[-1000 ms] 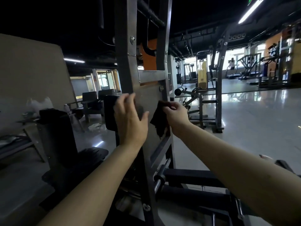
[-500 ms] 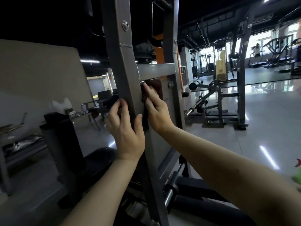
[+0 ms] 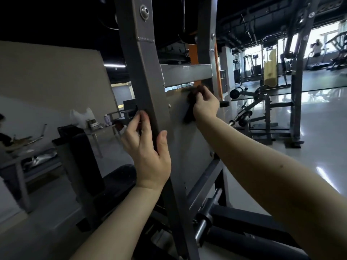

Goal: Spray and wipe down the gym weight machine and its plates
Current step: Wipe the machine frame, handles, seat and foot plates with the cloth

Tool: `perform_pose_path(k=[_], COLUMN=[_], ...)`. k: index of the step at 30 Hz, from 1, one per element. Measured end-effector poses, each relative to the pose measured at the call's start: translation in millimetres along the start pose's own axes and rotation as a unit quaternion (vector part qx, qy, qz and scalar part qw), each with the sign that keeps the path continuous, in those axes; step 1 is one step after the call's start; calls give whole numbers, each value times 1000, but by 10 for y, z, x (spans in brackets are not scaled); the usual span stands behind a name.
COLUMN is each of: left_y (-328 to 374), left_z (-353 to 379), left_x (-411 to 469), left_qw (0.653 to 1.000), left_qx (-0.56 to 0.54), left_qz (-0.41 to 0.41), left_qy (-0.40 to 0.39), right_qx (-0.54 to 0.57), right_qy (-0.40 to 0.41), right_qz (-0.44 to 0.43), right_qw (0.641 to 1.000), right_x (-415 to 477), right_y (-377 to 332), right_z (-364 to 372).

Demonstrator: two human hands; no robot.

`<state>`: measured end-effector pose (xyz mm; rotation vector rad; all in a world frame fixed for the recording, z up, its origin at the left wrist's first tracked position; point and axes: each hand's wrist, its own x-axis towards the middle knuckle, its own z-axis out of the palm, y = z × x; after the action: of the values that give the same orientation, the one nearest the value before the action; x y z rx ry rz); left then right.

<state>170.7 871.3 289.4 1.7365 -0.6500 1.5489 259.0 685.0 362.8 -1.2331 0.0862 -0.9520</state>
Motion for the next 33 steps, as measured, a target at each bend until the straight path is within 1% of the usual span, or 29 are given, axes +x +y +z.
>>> perform_pose_path(k=[3,5,7,8,11,14,16,18,19,21,23,26,29,31,33], left_y=[1,-13,-14,-8,15,21,41,50,54,56,59,74,72,53,29], left_z=[-31,-37,-33,-27,-8,-3,-9,-20,-21,-19,-22,-43,-60,-47,-13], left_x=[16,20,29,28,20,18,17,32,31,38,30,40,24,19,17], left_qw=[1000,1000,1000,999,999,999,999,999,999,999,999,999,999,999,999], left_qx=[2,-7,-20,-24,-42,-42,-34,-34,-34,-36,-33,-34,-34,-40,-51], left_qz=[0,-2,-9,-14,-22,-17,-13,-7,-7,-4,0,-8,-4,-4,-5], left_qy=[-11,-18,-18,-15,-8,1,7,9,9,14,16,12,9,7,7], right_qx=[133,144,123,111,69,32,-20,-53,-63,-91,-136,-159,-124,-100,-94], right_qy=[62,54,16,-15,-137,-207,-205,-184,-162,-117,-84,-73,-107,-160,-211], right_qz=[52,55,32,14,-55,-95,-121,-123,-110,-56,-15,-18,-16,-58,-114], right_qw=[988,987,992,994,987,973,971,974,979,987,987,984,986,980,966], right_x=[48,-13,-330,-555,-1134,-1113,-939,-707,-587,-290,-1,77,-315,-755,-1130], right_y=[-219,-371,-429,-412,-217,-83,-72,-41,-41,-67,-70,-89,-103,-43,105], right_z=[73,123,196,200,15,-165,-145,-22,32,85,59,37,31,-13,-104])
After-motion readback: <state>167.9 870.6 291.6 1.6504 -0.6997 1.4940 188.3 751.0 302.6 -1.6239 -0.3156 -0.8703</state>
